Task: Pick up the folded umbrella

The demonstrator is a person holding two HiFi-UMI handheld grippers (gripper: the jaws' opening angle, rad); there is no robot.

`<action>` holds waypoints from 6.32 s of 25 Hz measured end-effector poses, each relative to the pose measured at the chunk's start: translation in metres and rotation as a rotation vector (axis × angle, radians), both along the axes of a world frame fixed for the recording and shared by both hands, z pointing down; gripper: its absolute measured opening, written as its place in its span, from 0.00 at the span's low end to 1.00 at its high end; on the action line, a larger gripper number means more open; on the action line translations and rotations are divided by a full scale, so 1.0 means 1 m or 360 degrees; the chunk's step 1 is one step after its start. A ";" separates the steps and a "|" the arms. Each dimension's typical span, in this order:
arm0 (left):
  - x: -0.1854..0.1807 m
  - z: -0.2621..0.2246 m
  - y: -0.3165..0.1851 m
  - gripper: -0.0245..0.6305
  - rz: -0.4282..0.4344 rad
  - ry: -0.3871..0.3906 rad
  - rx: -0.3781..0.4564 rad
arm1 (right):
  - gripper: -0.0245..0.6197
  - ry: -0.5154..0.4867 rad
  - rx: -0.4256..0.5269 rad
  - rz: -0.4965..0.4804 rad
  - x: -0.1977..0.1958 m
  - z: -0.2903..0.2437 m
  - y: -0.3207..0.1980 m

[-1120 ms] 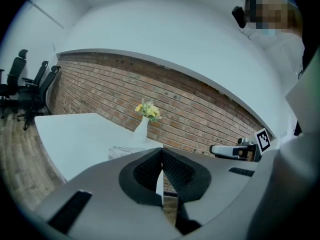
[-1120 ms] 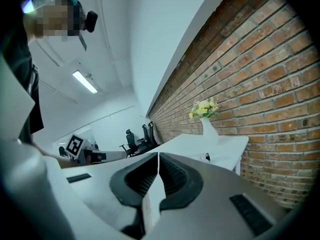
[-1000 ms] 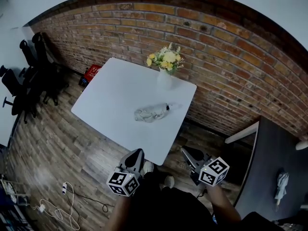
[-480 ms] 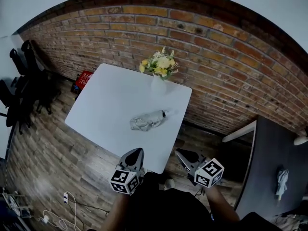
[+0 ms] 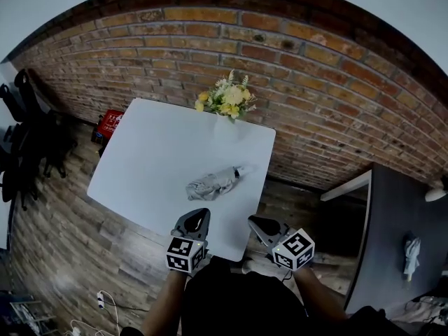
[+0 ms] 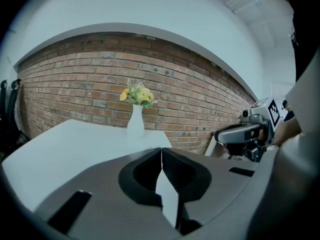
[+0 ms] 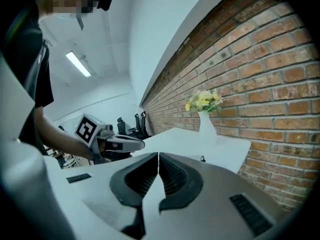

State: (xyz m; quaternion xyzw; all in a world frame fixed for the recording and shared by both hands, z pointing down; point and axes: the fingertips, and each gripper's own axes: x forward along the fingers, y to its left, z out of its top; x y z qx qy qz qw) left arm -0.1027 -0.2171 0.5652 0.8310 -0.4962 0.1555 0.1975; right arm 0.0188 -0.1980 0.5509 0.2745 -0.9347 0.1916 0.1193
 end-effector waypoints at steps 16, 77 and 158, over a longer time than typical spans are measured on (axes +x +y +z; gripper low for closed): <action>0.010 0.065 -0.073 0.20 0.0427 -0.0324 -0.0111 | 0.07 0.0031 -0.0102 0.0180 -0.017 0.015 -0.030; 0.025 0.156 -0.104 0.47 0.0988 -0.0767 -0.0424 | 0.07 0.0025 -0.0242 0.0526 0.034 0.035 -0.002; -0.073 -0.105 0.110 0.47 -0.0101 0.0464 0.0217 | 0.07 -0.0313 0.0216 0.0196 -0.018 -0.099 0.073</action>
